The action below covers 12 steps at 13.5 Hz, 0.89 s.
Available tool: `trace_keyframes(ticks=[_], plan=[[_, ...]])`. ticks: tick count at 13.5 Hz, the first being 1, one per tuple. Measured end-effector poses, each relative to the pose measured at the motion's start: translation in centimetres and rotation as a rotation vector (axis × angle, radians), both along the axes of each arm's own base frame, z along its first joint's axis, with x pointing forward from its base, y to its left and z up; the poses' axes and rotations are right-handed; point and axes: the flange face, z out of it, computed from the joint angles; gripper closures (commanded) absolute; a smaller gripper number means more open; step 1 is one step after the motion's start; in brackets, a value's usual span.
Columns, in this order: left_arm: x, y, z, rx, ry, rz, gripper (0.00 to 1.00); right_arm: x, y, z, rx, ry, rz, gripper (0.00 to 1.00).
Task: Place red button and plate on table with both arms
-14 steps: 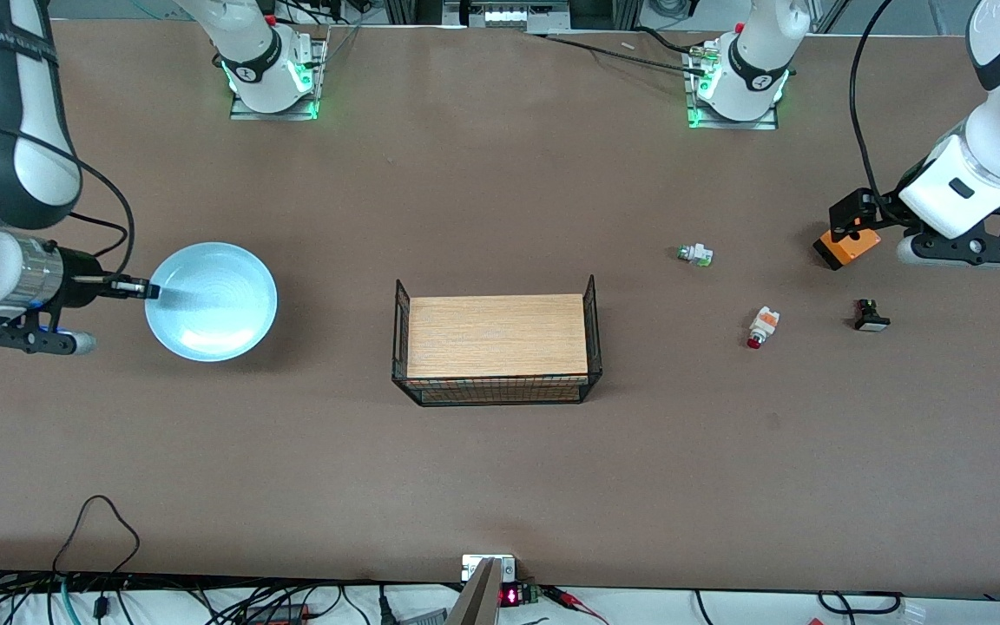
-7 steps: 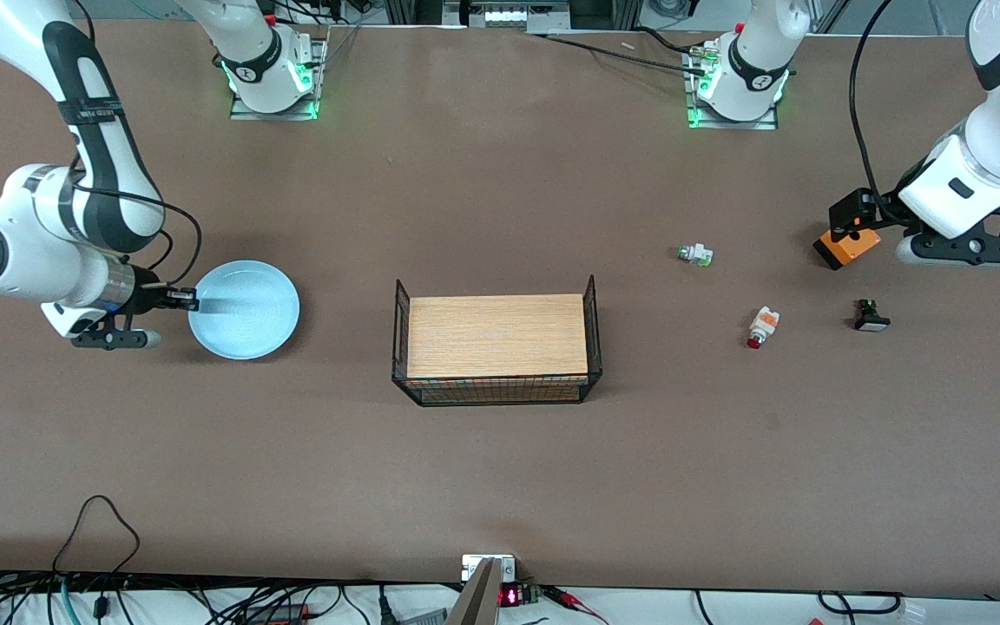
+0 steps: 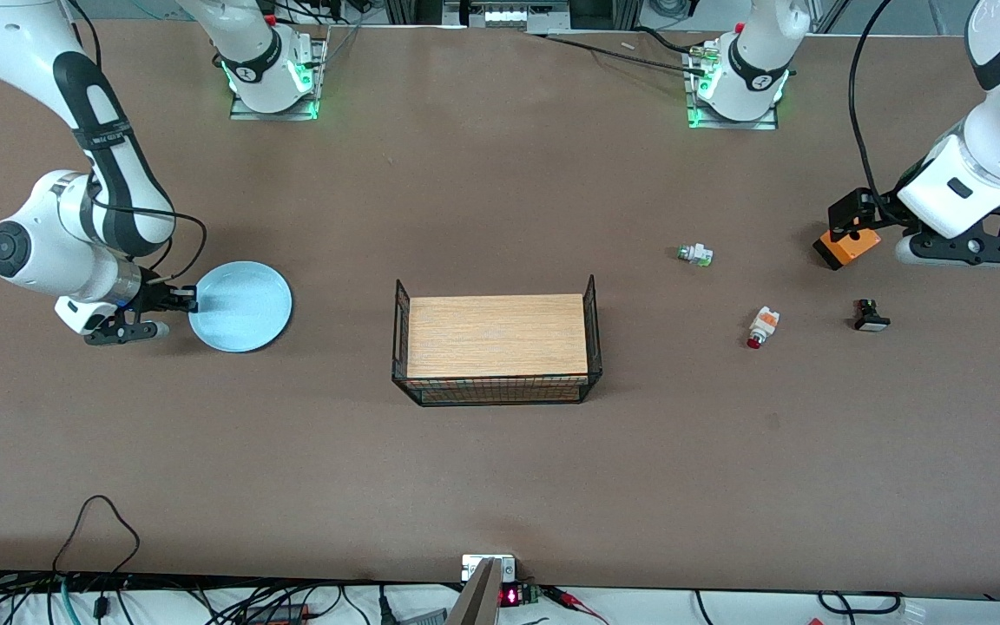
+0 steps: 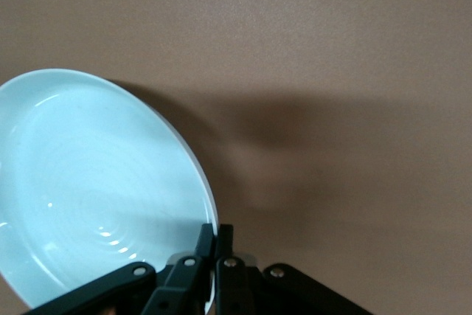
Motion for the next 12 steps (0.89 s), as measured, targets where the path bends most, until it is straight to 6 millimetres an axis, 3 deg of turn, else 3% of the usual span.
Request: trace_keyframes(ticks=[2,5,10,12], plan=[[0.0,0.0,0.0,0.000,0.001,0.000,0.00,0.4,0.0,0.9,-0.001,-0.013,-0.010,0.00],[0.0,0.0,0.0,0.000,0.001,0.000,0.00,1.8,1.1,6.1,0.012,-0.001,-0.060,0.00],[0.0,-0.1,0.0,0.000,0.002,-0.001,0.00,4.4,9.0,16.3,-0.001,0.009,-0.099,0.00],[0.0,-0.1,0.0,0.000,0.002,-0.002,0.00,5.0,11.0,20.1,-0.053,0.025,-0.066,0.00]])
